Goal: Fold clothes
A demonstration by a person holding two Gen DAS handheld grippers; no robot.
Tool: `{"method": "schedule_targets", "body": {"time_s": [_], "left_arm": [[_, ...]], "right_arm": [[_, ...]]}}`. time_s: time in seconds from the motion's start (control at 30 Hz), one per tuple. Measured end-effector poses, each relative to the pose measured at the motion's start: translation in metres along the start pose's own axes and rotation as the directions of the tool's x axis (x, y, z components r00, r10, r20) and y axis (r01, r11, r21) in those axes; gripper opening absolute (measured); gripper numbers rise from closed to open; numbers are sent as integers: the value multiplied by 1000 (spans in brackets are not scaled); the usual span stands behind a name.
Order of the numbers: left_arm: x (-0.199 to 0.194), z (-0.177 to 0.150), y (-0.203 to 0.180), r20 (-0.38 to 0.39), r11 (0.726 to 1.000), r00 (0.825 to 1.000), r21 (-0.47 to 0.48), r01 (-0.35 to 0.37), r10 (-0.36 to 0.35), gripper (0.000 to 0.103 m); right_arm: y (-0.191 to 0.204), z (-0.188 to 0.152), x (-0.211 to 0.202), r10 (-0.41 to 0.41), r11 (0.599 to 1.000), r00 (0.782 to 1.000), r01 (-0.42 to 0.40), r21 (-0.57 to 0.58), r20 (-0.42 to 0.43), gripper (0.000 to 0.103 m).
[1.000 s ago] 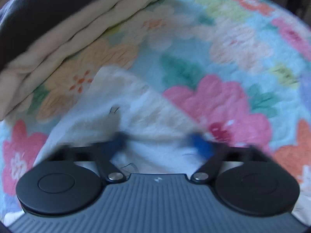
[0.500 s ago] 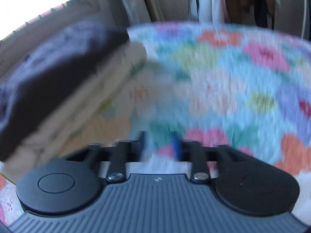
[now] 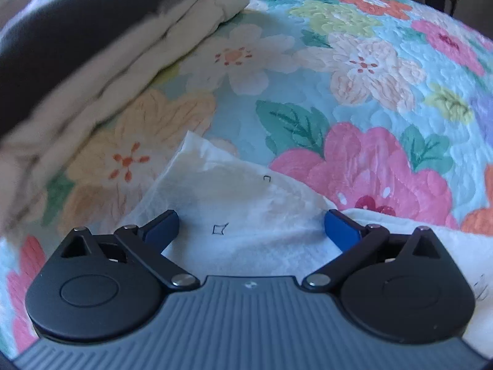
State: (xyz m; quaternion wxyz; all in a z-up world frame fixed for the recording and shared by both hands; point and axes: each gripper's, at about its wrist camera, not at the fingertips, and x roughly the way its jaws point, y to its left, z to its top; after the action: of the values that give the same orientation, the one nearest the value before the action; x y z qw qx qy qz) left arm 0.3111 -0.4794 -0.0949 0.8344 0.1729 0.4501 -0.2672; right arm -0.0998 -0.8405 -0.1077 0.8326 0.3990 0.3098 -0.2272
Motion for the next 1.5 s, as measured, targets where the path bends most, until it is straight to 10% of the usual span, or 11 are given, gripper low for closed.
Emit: {"method": "schedule_targets", "body": {"time_s": [0.1, 0.13, 0.2, 0.23, 0.33, 0.43, 0.63, 0.73, 0.83, 1.03, 1.5], "left_arm": [[-13, 2, -13, 41, 995, 999, 98, 20, -24, 37], [-20, 1, -24, 62, 986, 998, 168, -2, -8, 0], [-31, -6, -44, 134, 957, 989, 275, -93, 58, 0], [-36, -8, -47, 179, 953, 981, 277, -121, 72, 0], [-56, -8, -46, 335, 950, 933, 229, -211, 127, 0], [-71, -4, -38, 456, 940, 868, 166, -299, 196, 0], [-32, 2, -44, 342, 907, 894, 203, -370, 288, 7], [-20, 2, -44, 250, 923, 918, 154, -352, 308, 49], [-43, -7, -35, 233, 964, 948, 97, -246, 219, 62], [-105, -12, -27, 201, 955, 960, 185, -233, 195, 66], [-280, -101, -33, 21, 973, 998, 223, -64, 61, 66]], "right_arm": [[-4, -6, 7, 92, 994, 996, -92, 58, -8, 71], [0, -8, 9, 113, 993, 994, -112, 41, -8, 71], [15, -15, 16, 142, 988, 990, -142, -52, -17, 51], [23, -19, 19, 154, 982, 988, -156, -104, -23, 3], [55, -35, 4, 127, 947, 987, -90, -310, 101, 4], [79, -42, -35, 277, 868, 921, -117, -483, 274, 1], [97, -54, -13, 82, 820, 944, 118, -560, 320, 3], [97, -60, 0, -13, 802, 958, 181, -569, 286, 8], [101, -61, -21, -30, 837, 959, 177, -517, 281, 32], [115, -67, -70, -37, 860, 956, 179, -479, 291, 60], [162, -143, -142, 47, 796, 999, -23, -604, 25, 62]]}}
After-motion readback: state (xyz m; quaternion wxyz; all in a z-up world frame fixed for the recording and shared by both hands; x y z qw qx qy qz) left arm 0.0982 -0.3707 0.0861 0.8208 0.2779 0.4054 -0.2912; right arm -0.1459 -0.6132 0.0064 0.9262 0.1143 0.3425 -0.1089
